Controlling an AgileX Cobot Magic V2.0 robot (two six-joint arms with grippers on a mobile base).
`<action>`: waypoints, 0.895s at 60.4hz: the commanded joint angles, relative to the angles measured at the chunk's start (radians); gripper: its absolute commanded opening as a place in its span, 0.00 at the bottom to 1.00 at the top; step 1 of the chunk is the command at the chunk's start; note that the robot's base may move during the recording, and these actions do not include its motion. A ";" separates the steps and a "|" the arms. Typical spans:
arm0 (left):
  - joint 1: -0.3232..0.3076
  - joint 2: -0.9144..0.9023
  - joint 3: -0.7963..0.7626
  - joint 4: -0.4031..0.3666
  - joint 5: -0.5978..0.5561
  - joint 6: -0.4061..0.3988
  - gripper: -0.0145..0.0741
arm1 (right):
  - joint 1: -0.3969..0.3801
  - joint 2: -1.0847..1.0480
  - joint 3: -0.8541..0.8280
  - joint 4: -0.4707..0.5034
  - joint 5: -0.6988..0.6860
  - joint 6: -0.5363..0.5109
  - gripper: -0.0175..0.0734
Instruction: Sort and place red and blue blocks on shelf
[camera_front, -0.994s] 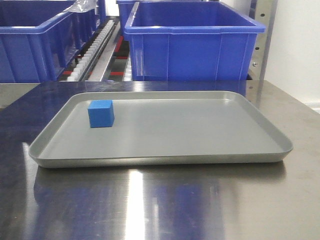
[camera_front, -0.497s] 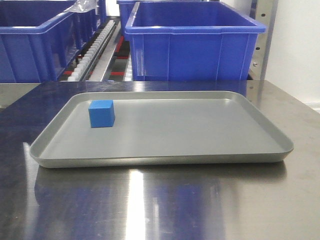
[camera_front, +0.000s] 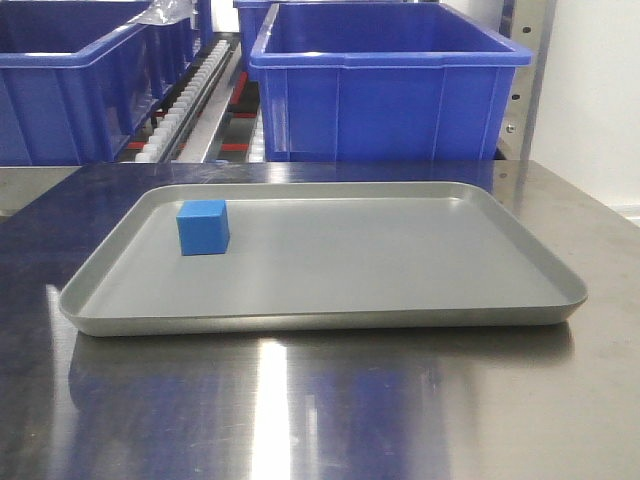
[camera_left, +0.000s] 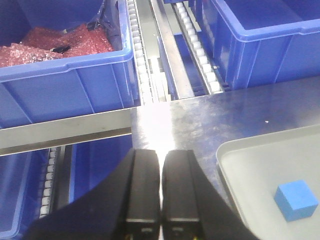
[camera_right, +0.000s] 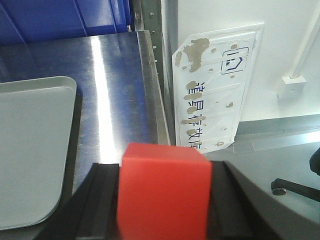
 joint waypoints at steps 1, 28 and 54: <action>-0.008 -0.004 -0.033 -0.013 -0.116 -0.001 0.31 | -0.009 0.001 -0.027 -0.005 -0.084 -0.003 0.26; -0.008 0.022 -0.029 -0.044 -0.084 -0.001 0.31 | -0.009 0.001 -0.027 -0.005 -0.084 -0.003 0.26; -0.008 0.043 -0.043 -0.236 0.051 -0.003 0.31 | -0.009 0.001 -0.027 -0.005 -0.084 -0.003 0.26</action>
